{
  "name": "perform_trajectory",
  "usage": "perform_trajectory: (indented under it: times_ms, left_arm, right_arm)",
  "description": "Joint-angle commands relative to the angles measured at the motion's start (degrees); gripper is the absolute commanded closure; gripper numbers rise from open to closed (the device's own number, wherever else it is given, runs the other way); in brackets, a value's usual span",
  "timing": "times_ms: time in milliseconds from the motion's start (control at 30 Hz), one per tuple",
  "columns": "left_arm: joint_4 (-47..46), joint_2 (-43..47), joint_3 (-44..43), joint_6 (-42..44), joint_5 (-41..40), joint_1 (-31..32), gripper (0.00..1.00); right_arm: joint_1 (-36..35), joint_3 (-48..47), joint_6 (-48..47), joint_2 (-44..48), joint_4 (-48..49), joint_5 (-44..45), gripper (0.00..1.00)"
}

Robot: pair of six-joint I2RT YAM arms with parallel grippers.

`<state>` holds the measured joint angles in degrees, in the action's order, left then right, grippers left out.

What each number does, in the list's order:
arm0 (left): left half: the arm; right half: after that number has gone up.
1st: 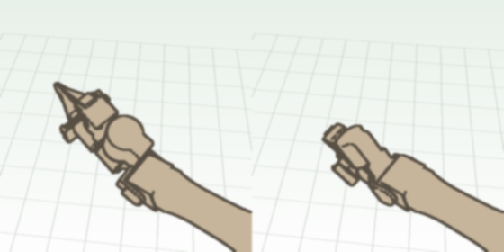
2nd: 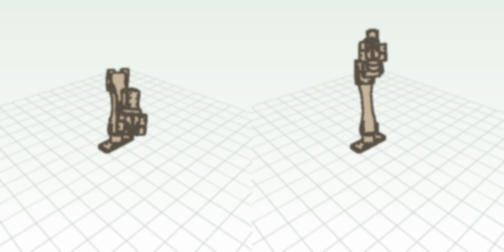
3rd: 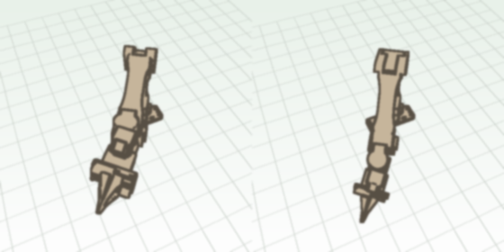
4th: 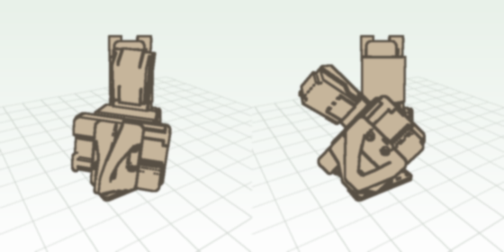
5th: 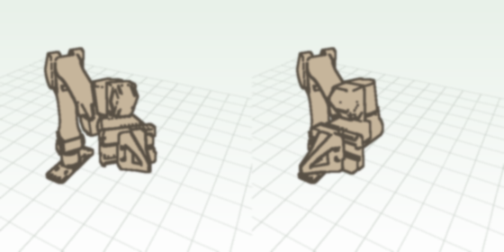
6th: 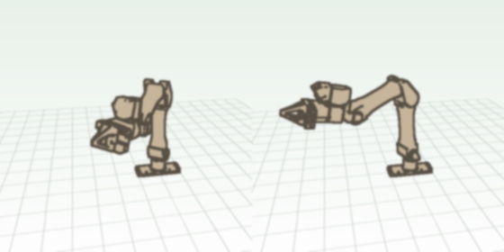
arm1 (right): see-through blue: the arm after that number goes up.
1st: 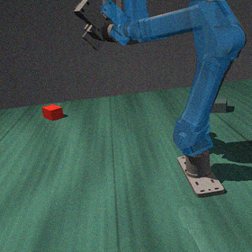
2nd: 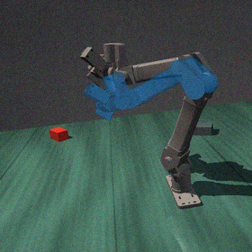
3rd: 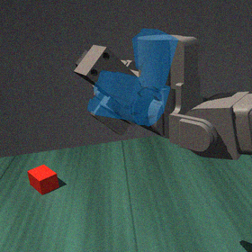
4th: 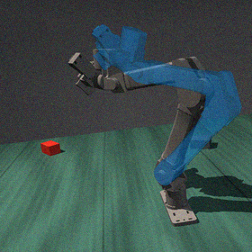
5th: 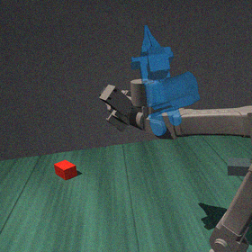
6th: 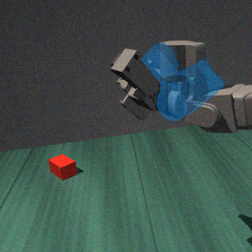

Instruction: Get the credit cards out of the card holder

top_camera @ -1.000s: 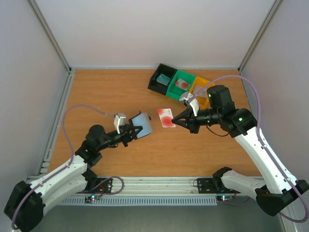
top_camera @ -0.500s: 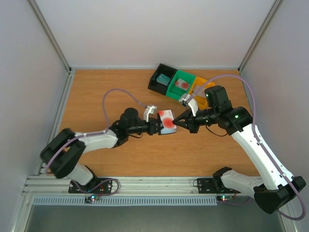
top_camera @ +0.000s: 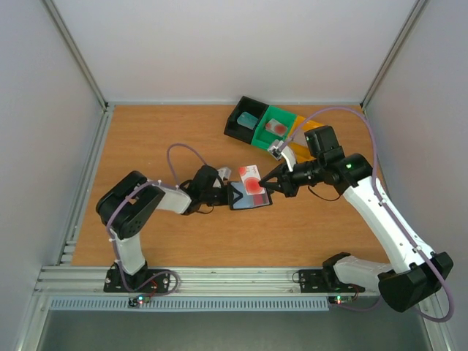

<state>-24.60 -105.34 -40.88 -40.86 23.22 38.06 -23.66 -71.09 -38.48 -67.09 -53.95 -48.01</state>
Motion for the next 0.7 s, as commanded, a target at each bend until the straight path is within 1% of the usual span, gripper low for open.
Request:
perform_trajectory:
  times_ms: [0, 67, 100, 167, 233, 333, 400, 433, 467, 500, 533, 600, 633, 667]
  left_arm:
    - [7.0, -0.03, -0.86, 0.27, -6.0, -2.07, 0.63]
    - [8.97, 1.55, 0.11, -0.17, -9.25, -2.41, 0.48]
    - [9.93, 2.65, 0.84, -0.6, -11.03, -2.63, 0.43]
    - [11.67, 5.54, 2.46, -1.36, -13.83, -3.31, 0.36]
    - [12.8, 10.34, 4.47, -0.93, -15.19, -4.18, 0.33]
    - [13.36, 19.35, 8.12, 2.1, -14.55, -6.76, 0.33]
    - [8.35, 26.19, 11.58, 6.41, -10.97, -9.93, 0.32]
    - [5.01, 30.02, 13.03, 11.45, -7.46, -12.06, 0.32]
    - [2.48, 33.67, 13.78, 16.57, -2.06, -13.63, 0.32]
    - [1.32, 37.67, 13.82, 25.11, 4.71, -15.58, 0.31]
    - [2.22, 41.16, 12.63, 29.21, 12.35, -17.41, 0.29]
    - [10.77, 46.17, 7.82, 38.31, 30.61, -19.81, 0.26]
    - [16.27, 47.81, 5.49, 41.41, 39.28, -20.38, 0.25]
    - [23.45, 49.29, 3.39, 45.62, 45.84, -20.78, 0.23]
  right_arm:
    - [0.37, -1.15, -1.25, -0.53, -1.08, -1.39, 0.99]
    - [0.37, -1.45, -1.3, -0.72, -1.15, -1.22, 0.99]
    - [0.42, -1.61, -1.45, -0.8, -1.3, -1.32, 0.99]
    - [0.43, -2.11, -1.76, -1.28, -1.69, -1.36, 0.99]
    - [0.41, -3.08, -1.97, -2.14, -2.56, -1.35, 0.99]
    - [0.28, -5.54, -2.72, -4.24, -5.81, 0.85, 0.99]
    - [-0.72, -7.88, -4.0, -6.25, -8.54, 3.18, 0.99]
    - [-2.33, -9.12, -4.88, -7.04, -9.61, 4.35, 0.99]
    - [-4.02, -9.82, -6.06, -7.39, -10.34, 5.49, 0.99]
    - [-6.15, -10.57, -7.52, -7.55, -10.98, 7.2, 0.99]
    - [-8.18, -11.32, -8.52, -7.72, -11.65, 9.11, 0.99]
    - [-12.72, -13.37, -10.23, -8.71, -13.46, 14.06, 0.99]
    - [-14.91, -14.69, -10.92, -9.7, -14.82, 16.73, 0.99]
    - [-17.13, -16.24, -11.4, -10.87, -16.33, 19.41, 0.99]
